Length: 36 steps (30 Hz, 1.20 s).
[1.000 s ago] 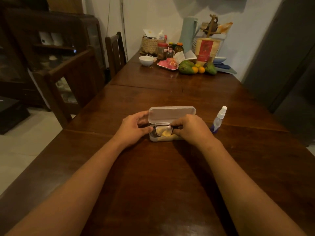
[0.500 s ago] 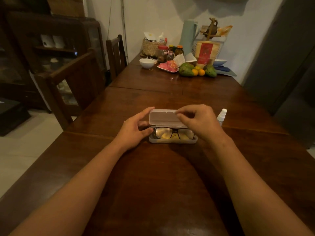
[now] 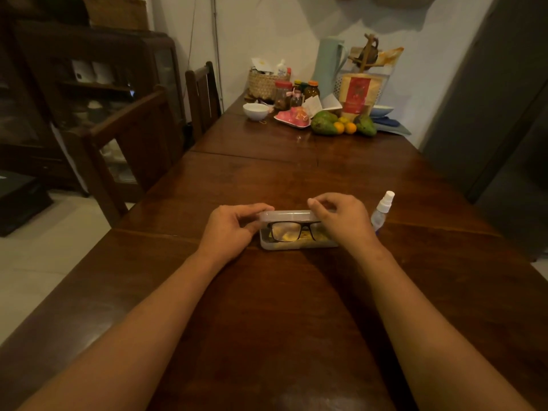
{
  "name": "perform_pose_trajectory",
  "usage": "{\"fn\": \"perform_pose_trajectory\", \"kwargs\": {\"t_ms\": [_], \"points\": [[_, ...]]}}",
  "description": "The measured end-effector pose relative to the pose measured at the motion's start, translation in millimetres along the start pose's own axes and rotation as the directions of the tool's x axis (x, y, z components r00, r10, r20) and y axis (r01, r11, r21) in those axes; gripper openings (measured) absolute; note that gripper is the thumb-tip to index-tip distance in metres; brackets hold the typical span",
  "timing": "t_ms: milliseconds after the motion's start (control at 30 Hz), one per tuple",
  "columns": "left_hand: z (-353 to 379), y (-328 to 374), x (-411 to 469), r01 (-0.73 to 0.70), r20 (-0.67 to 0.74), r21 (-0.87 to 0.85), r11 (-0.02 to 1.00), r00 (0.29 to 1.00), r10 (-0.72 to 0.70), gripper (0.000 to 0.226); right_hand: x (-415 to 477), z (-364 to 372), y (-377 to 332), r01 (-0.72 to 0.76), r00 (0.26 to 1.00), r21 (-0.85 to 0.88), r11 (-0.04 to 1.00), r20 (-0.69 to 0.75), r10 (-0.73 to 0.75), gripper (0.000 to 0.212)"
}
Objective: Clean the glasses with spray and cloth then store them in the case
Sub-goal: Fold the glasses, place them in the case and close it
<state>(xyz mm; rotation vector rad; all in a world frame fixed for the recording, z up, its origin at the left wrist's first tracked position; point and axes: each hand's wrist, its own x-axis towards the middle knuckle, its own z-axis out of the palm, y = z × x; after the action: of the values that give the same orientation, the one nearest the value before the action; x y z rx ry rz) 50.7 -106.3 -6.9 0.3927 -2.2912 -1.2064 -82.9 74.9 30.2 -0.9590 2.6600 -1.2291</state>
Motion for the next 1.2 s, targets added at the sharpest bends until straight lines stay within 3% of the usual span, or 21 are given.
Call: {"fn": "perform_pose_trajectory", "kwargs": {"t_ms": [100,233,333,700,1067,1200], "points": [[-0.7,0.0,-0.5,0.051,0.003,0.041,0.998,0.999,-0.052,0.044,0.9,-2.0,6.0,-0.008,0.993,0.02,1.0,0.119,0.006,0.021],[3.0,7.1,-1.6,0.017,0.012,0.279,0.96,1.0,-0.021,0.013,-6.2,4.7,20.8,0.02,0.964,-0.009,1.0,0.266,-0.017,0.022],[7.2,8.0,-2.9,0.014,0.03,0.333,0.943,0.999,-0.026,0.026,-9.7,8.6,24.4,0.063,0.965,-0.018,0.998,0.255,-0.056,0.029],[12.9,7.6,-2.8,0.067,0.118,0.359,0.931,0.986,-0.116,0.038,-12.8,13.6,19.9,0.097,0.977,-0.129,0.987,0.203,-0.069,0.036],[22.2,10.7,-3.6,-0.023,0.209,0.507,0.861,0.973,-0.098,0.044,-16.3,26.3,19.5,0.157,0.988,-0.3,0.941,0.057,-0.147,0.036],[24.6,-2.1,9.0,0.094,0.198,0.497,0.863,0.956,-0.218,0.044,-9.3,33.4,18.1,0.171,0.985,-0.224,0.96,0.006,-0.174,0.033]]}}
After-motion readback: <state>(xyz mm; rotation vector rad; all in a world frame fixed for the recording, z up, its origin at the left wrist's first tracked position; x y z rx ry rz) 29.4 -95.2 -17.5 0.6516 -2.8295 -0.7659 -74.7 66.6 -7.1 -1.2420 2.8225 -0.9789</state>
